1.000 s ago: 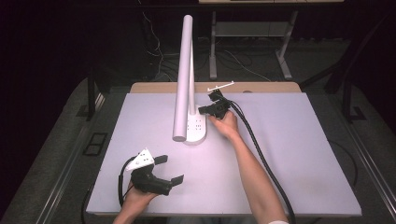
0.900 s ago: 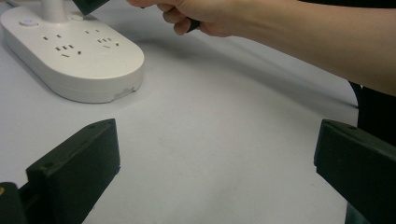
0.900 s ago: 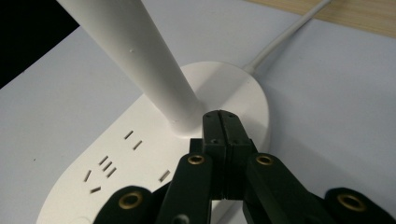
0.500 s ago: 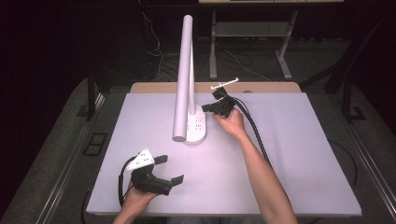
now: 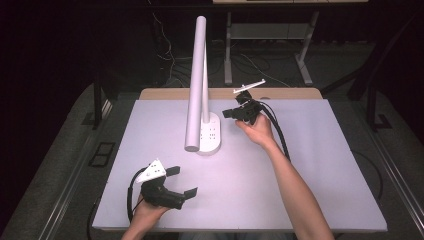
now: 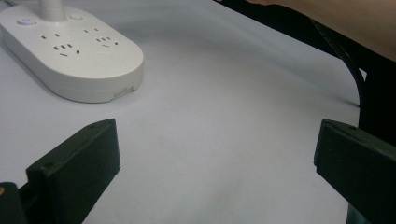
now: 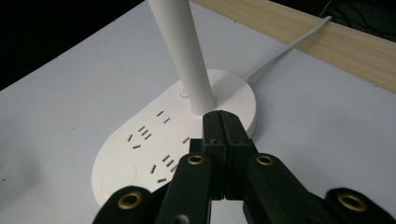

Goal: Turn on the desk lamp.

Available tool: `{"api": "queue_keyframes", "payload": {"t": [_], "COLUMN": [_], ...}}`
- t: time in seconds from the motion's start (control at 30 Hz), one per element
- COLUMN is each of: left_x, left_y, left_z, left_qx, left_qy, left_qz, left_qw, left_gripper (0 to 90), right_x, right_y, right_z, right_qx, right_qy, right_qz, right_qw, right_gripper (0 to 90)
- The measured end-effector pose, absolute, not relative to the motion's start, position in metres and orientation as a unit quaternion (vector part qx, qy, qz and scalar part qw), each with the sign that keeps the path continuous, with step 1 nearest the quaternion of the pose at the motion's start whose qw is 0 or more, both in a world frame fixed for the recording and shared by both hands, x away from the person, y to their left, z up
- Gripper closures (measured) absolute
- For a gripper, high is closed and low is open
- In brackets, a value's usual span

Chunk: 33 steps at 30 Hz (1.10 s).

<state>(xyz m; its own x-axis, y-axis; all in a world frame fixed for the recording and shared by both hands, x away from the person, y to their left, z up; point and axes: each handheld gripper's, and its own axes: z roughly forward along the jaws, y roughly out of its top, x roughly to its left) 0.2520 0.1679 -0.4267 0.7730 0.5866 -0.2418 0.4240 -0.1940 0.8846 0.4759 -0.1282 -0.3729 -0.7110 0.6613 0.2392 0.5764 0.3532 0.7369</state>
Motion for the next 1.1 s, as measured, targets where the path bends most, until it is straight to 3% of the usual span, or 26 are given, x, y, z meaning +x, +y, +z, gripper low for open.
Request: {"api": "queue_keyframes", "payload": {"t": [0.07, 0.43, 0.73, 1.1], "left_x": [0.252, 0.251, 0.252, 0.253], "left_y": [0.168, 0.166, 0.166, 0.165], "left_z": [-0.427, -0.427, -0.427, -0.428], "left_qx": [0.770, 0.771, 0.767, 0.768], "left_qy": [0.328, 0.327, 0.331, 0.332], "left_qz": [0.075, 0.074, 0.074, 0.073], "left_qw": [0.542, 0.542, 0.545, 0.543], "left_gripper": [0.0, 0.0, 0.0, 0.0], "right_x": [0.472, 0.445, 0.418, 0.379], "right_y": [-0.133, -0.159, -0.189, -0.228], "right_z": [-0.369, -0.359, -0.360, -0.358], "right_qx": [0.376, 0.402, 0.412, 0.413], "right_qy": [0.820, 0.805, 0.798, 0.788], "right_qz": [0.428, 0.431, 0.432, 0.449], "right_qw": [0.049, 0.061, 0.080, 0.081], "right_gripper": [86.6, 49.4, 0.3, 0.2]}}
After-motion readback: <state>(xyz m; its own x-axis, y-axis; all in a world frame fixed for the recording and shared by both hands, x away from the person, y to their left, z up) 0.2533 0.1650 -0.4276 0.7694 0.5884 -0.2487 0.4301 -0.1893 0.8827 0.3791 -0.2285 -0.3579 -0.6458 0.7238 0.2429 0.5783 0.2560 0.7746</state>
